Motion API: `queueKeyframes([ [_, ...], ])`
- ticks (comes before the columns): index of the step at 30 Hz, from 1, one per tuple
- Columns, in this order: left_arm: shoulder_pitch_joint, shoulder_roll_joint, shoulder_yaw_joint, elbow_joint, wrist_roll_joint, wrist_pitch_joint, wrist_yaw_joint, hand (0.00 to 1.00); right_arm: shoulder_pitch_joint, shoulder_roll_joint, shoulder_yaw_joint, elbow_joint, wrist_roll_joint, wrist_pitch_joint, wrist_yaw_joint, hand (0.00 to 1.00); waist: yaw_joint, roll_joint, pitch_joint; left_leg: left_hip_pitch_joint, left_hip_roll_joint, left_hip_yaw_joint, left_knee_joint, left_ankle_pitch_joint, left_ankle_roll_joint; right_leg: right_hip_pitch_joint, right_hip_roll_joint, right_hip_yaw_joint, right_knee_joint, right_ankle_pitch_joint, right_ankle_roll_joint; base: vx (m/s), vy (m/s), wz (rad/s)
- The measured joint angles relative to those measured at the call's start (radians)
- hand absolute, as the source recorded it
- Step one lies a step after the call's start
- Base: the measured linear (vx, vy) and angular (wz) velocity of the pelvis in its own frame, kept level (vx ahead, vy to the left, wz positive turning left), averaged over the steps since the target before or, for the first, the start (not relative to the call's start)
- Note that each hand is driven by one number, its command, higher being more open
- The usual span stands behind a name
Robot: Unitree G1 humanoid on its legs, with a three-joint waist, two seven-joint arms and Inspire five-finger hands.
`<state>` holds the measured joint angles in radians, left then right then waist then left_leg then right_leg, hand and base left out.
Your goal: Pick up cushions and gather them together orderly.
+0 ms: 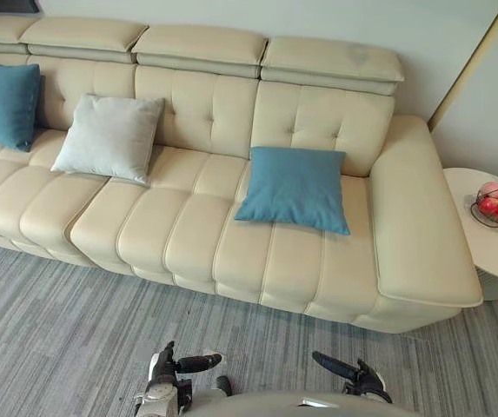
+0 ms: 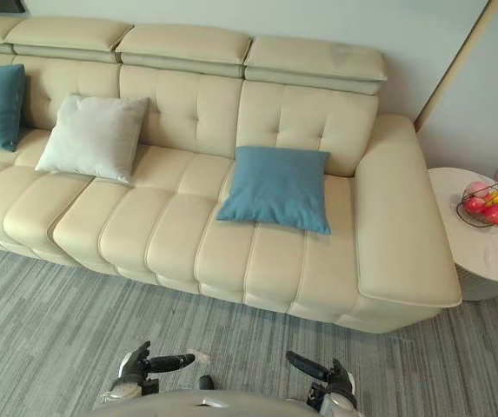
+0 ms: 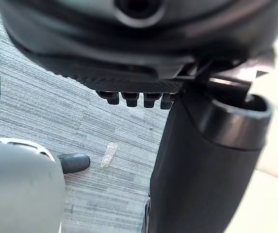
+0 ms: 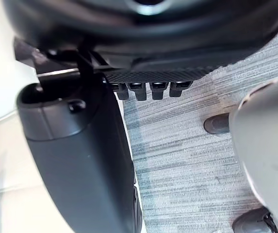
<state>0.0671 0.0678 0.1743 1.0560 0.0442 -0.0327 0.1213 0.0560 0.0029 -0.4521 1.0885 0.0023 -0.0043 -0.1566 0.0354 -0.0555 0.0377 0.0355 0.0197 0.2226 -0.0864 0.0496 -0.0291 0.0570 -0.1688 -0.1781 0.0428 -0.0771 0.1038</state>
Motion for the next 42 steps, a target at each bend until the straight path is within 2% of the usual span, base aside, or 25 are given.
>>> queueKeyframes([
  [5, -0.006, 0.012, 0.007, 0.012, 0.008, 0.000, 0.000, 1.00, -0.004, -0.009, -0.002, 0.015, 0.000, 0.000, -0.001, 1.00, -0.012, -0.016, 0.007, 0.021, -0.004, -0.007, 0.000, -0.001, -0.001, 0.029, 0.000, 0.010, -0.029, 0.006, -0.008, 0.03, -0.013, -0.05],
  [6, -0.006, 0.013, 0.006, 0.016, 0.008, -0.001, -0.001, 1.00, -0.004, -0.009, -0.001, 0.019, 0.000, 0.000, 0.000, 1.00, -0.013, -0.015, 0.007, 0.025, -0.005, -0.011, 0.000, -0.002, -0.002, 0.034, 0.000, 0.011, -0.032, 0.007, -0.009, 0.02, -0.017, -0.04],
  [7, -0.007, 0.026, 0.000, 0.029, 0.008, -0.001, -0.001, 1.00, -0.022, -0.021, 0.013, 0.038, 0.000, 0.000, 0.000, 1.00, -0.020, 0.008, 0.015, 0.039, -0.004, -0.017, -0.001, -0.003, -0.004, 0.040, 0.000, 0.024, -0.033, 0.012, -0.001, 0.00, 0.000, 0.00],
  [20, -0.006, 0.022, 0.008, 0.029, 0.003, -0.001, -0.002, 1.00, -0.004, -0.019, 0.013, 0.044, 0.000, 0.004, 0.002, 1.00, -0.022, 0.008, 0.022, 0.063, -0.003, -0.018, -0.001, -0.003, -0.004, 0.069, 0.000, 0.019, -0.033, 0.013, 0.001, 0.00, 0.000, 0.00],
  [27, -0.002, 0.001, 0.059, 0.027, -0.038, 0.000, -0.018, 1.00, 0.030, -0.023, 0.033, 0.007, -0.001, 0.025, 0.006, 1.00, -0.031, 0.025, 0.049, 0.111, 0.018, 0.036, -0.002, -0.008, -0.011, 0.086, 0.013, 0.058, -0.015, 0.015, 0.004, -0.07, -0.004, -0.20],
  [33, 0.003, -0.025, 0.078, 0.022, -0.038, 0.001, -0.022, 1.00, 0.079, -0.020, 0.042, -0.039, -0.002, 0.028, 0.005, 1.00, -0.038, 0.039, 0.056, 0.143, 0.071, 0.128, 0.001, -0.029, -0.043, 0.057, 0.058, 0.145, 0.021, 0.004, -0.012, -0.05, -0.049, -0.46],
  [36, 0.002, -0.036, 0.089, -0.001, -0.038, 0.004, -0.023, 1.00, 0.095, -0.010, 0.044, -0.088, -0.002, 0.035, 0.004, 1.00, -0.036, 0.032, 0.062, 0.123, 0.116, 0.212, 0.107, -0.082, -0.065, -0.012, 0.103, 0.255, 0.076, -0.003, -0.026, 0.03, -0.083, -0.91],
  [37, 0.003, -0.037, 0.089, -0.001, -0.036, 0.004, -0.023, 1.00, 0.095, -0.008, 0.046, -0.093, -0.002, 0.035, 0.003, 1.00, -0.036, 0.034, 0.064, 0.118, 0.123, 0.215, 0.131, -0.090, -0.063, -0.019, 0.109, 0.275, 0.081, -0.004, -0.028, 0.06, -0.143, -1.09],
  [39, -0.013, -0.058, 0.127, -0.001, -0.036, 0.008, -0.033, 1.00, 0.093, -0.022, 0.083, -0.097, -0.002, 0.034, 0.004, 1.00, -0.044, 0.039, 0.065, 0.093, 0.144, 0.177, 0.213, -0.124, -0.038, -0.083, 0.140, 0.391, 0.112, 0.002, -0.036, 0.07, -0.131, -1.36],
  [40, -0.014, -0.060, 0.128, -0.001, -0.036, 0.009, -0.032, 1.00, 0.092, -0.024, 0.083, -0.098, -0.002, 0.034, 0.004, 1.00, -0.044, 0.042, 0.065, 0.092, 0.147, 0.180, 0.217, -0.128, -0.038, -0.088, 0.144, 0.399, 0.114, 0.003, -0.036, 0.04, -0.048, -1.06],
  [42, -0.016, -0.071, 0.131, -0.001, -0.036, 0.011, -0.032, 1.00, 0.084, -0.035, 0.086, -0.103, -0.002, 0.034, 0.004, 1.00, -0.043, 0.062, 0.063, 0.096, 0.170, 0.242, 0.235, -0.163, -0.045, -0.129, 0.181, 0.467, 0.135, 0.016, -0.035, 0.04, -0.009, -1.22],
])
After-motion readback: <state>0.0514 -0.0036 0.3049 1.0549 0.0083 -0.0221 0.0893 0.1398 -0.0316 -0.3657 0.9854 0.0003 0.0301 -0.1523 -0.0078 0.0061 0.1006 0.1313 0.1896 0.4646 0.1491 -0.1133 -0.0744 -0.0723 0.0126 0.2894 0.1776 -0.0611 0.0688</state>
